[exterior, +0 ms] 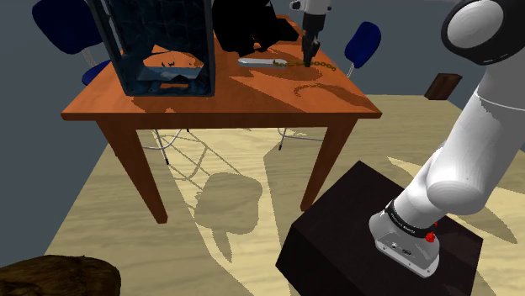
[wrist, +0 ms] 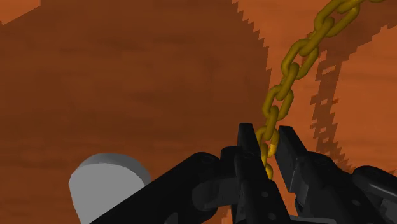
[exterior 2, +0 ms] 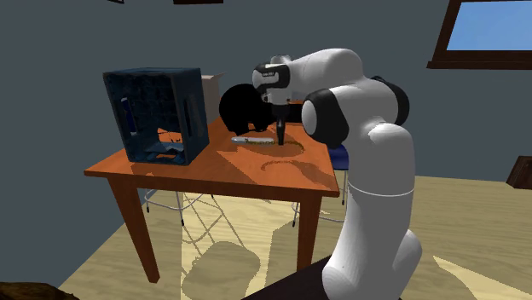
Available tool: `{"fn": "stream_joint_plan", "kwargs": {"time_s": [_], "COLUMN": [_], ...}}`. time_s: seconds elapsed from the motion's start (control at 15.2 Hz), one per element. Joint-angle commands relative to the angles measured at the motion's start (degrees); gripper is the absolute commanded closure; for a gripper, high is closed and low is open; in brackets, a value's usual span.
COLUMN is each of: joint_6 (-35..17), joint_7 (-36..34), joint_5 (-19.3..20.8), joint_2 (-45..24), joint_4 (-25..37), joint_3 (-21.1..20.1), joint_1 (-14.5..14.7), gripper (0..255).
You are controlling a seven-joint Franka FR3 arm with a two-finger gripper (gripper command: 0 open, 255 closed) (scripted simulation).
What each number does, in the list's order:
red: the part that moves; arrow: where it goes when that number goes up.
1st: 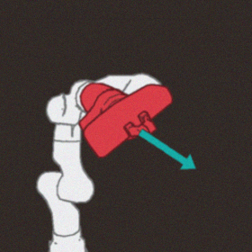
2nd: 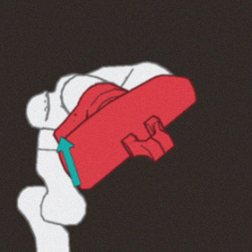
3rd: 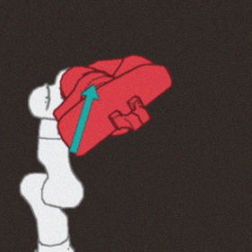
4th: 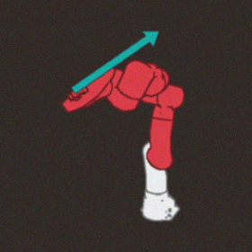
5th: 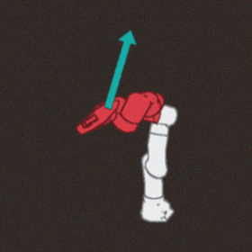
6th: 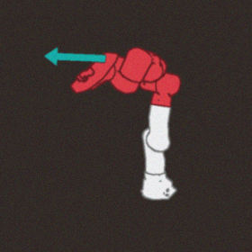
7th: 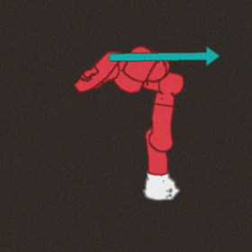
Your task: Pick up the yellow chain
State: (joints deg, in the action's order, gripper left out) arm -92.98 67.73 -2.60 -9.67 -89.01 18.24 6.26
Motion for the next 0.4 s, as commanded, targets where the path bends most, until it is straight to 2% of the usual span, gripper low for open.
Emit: {"fn": "stream_joint_plan", "kwargs": {"time_s": [0.0,0.33], "joint_6": [1.7,4.3], "joint_7": [0.0,0.1], "joint_5": [-0.1,-0.2], "joint_2": [-0.4,-0.8], "joint_4": [2.1,5.1], "joint_3": [0.0,0.1], "joint_1": [-0.1,-0.2], "gripper": [255,255]}}
